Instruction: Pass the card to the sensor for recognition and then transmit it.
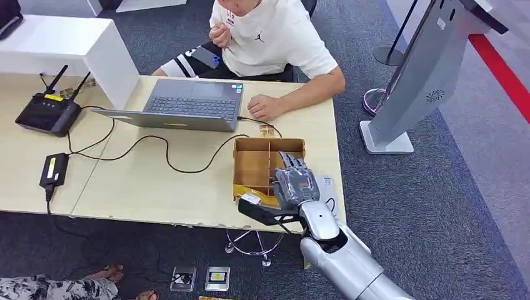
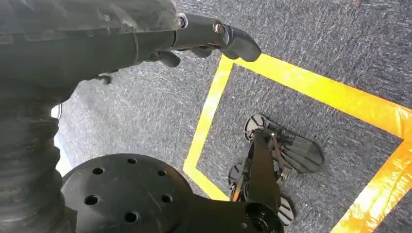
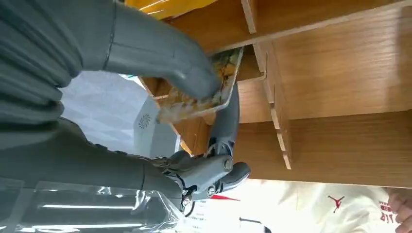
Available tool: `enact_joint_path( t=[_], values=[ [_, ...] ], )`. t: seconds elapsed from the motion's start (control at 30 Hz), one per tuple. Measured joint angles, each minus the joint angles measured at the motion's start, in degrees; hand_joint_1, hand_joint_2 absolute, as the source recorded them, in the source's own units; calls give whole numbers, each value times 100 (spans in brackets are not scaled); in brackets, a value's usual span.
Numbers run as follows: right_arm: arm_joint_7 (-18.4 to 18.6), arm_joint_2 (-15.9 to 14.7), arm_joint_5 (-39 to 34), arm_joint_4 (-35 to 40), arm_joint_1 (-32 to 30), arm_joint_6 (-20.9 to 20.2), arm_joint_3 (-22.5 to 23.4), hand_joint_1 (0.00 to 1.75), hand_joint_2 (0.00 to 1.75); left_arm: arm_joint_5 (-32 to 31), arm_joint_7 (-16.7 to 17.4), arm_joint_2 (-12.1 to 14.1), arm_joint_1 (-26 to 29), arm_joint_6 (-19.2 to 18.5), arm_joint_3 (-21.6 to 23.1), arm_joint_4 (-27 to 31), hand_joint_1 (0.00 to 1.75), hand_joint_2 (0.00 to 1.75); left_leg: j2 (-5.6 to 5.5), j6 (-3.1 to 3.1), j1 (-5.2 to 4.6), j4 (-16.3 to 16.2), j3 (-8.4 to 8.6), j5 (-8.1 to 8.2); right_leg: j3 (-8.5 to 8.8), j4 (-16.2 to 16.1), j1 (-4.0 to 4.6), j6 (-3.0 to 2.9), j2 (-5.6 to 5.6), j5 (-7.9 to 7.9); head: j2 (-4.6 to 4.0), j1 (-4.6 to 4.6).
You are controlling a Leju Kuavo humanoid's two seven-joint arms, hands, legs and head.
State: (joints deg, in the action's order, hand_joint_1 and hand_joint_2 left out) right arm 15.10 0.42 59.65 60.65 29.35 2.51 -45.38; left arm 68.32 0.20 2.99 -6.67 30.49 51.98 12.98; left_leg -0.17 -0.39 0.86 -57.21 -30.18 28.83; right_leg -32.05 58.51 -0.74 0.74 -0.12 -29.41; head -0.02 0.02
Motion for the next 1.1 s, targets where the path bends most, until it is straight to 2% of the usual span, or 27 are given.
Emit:
enact_joint_path(
  t=[0.17,0.23,0.57,0.63,0.87,0.97,1.1],
  values=[
    [24,55,15,0,4,-7,-28,164,175,7,15,-15,0,33,0,0,0,175,0,0,0,0,0,0,1,0,0,0,-2,0,2,0],
    [35,57,19,0,4,-7,-46,171,175,7,22,-22,0,33,0,0,0,175,0,0,0,0,0,0,0,0,0,0,-1,0,2,0],
    [68,57,35,0,3,-7,-61,169,175,5,24,-28,0,13,0,0,0,175,0,0,0,0,1,0,0,0,0,0,0,0,2,0],
    [87,55,39,0,3,-7,-61,175,175,4,24,-35,0,13,0,0,0,175,0,0,0,0,1,0,0,0,0,0,0,0,0,0],
    [81,55,79,0,3,136,-59,175,175,2,24,-42,0,20,0,0,0,175,0,0,0,0,1,0,0,0,0,0,0,0,0,2],
    [33,52,87,0,2,530,-52,175,175,-7,20,-42,0,26,0,0,0,175,0,0,0,-1,1,0,0,0,0,0,0,0,0,2],
    [-253,41,-4,238,-8,1874,120,175,175,-9,17,-44,1,92,0,0,0,175,0,0,0,-1,1,0,-1,0,0,0,0,0,0,0]
  ],
)
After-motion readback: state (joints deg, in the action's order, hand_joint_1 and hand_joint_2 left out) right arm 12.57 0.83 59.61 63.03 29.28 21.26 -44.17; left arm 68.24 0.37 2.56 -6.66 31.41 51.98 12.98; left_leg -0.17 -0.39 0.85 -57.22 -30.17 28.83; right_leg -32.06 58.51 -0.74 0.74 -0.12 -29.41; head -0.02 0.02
